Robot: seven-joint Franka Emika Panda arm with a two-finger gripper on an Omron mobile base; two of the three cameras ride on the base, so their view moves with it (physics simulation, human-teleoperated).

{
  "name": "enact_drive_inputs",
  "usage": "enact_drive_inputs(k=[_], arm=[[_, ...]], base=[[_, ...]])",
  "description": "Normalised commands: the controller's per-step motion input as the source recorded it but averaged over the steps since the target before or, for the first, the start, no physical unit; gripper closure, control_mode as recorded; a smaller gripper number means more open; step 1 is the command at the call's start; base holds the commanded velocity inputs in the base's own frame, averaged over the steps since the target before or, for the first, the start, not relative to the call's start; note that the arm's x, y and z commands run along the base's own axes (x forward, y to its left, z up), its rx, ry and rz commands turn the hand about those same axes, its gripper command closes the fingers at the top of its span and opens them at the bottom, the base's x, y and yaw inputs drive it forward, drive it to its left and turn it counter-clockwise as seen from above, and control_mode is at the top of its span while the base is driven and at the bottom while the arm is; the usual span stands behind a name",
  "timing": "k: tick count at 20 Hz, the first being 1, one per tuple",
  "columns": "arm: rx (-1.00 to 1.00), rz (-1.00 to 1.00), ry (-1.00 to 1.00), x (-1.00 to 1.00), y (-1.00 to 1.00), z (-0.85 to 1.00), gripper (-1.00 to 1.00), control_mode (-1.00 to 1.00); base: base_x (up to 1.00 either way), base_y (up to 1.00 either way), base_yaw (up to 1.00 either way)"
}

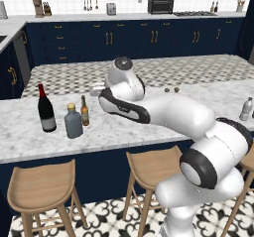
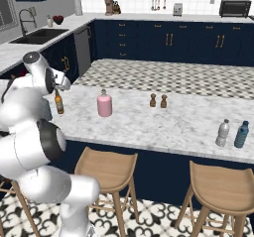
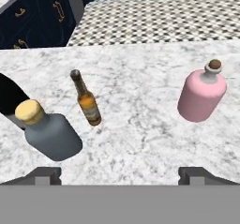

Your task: Move the plastic bottles in the middle to the plastics group, and the glass bottles in the middle to the glass group.

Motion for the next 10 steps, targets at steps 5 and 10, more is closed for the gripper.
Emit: enact_drive_inputs(k=[5, 10], arm=[[0.00, 0.00, 0.14, 0.01, -0.99, 0.00, -1.00, -1.00], [-0.11, 0.00, 0.25, 0.26, -0.74, 0.00, -1.00, -1.00]], base=[[0.00, 0.00, 0.00], [0.00, 0.00, 0.00]])
